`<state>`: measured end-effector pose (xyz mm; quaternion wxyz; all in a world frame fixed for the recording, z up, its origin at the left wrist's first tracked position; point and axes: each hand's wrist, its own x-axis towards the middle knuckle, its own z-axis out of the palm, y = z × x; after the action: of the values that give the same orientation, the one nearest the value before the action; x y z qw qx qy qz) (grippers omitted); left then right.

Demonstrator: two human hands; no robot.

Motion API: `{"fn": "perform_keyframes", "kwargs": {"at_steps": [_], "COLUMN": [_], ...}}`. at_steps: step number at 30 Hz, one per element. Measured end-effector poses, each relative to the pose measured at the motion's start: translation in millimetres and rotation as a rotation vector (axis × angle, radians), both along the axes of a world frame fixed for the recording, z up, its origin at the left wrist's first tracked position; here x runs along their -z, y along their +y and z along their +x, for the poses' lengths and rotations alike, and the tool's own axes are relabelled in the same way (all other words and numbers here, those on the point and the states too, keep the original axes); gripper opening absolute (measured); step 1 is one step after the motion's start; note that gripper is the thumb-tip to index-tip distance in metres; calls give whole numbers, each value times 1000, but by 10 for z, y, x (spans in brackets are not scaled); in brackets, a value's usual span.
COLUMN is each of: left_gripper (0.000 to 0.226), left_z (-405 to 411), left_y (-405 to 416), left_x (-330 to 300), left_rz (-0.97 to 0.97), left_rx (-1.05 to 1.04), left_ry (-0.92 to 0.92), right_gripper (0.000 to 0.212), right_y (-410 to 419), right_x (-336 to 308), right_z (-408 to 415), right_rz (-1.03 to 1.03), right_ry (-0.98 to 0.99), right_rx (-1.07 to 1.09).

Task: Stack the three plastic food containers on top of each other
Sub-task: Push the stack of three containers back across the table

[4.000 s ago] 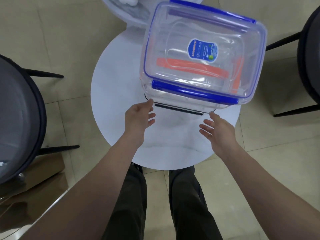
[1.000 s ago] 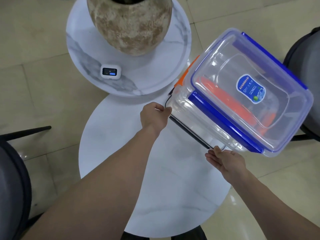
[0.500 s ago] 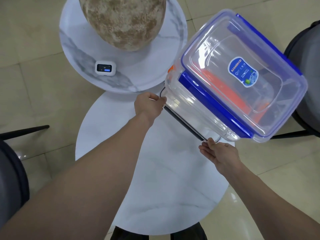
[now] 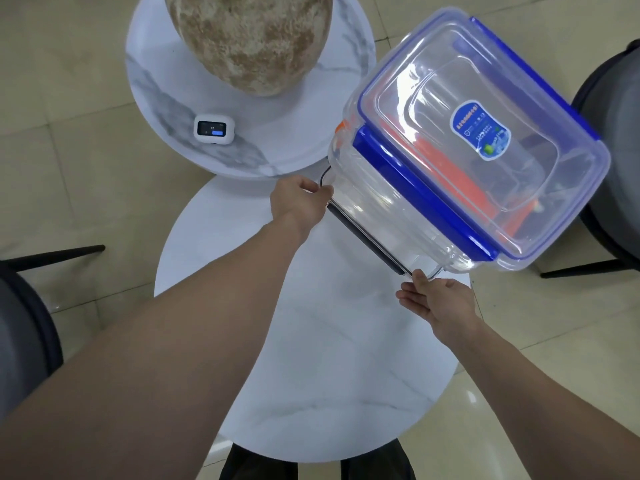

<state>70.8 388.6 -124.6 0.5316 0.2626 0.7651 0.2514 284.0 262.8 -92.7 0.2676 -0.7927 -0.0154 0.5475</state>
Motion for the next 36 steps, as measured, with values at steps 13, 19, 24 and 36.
{"fn": "perform_keyframes", "kwargs": {"at_steps": [13, 19, 24, 36], "left_gripper": [26, 26, 28, 12], "left_z": [-13, -18, -53, -169], "left_y": [-11, -30, -52, -626], "left_x": [28, -11, -73, -313], "left_rz": [-6, -47, -144, -184], "left_rx": [3, -38, -109, -86], "left_ry": [-16, -89, -210, -130], "right_gripper": [21, 21, 27, 33], "right_y": [8, -5, -6, -235], "right_x": [0, -17, -33, -79], "right_z": [33, 28, 10, -209], "right_rz": [-6, -26, -65, -125], "right_ry": [-5, -12, -37, 1], "right_rx": [-35, -48, -110, -290]}}
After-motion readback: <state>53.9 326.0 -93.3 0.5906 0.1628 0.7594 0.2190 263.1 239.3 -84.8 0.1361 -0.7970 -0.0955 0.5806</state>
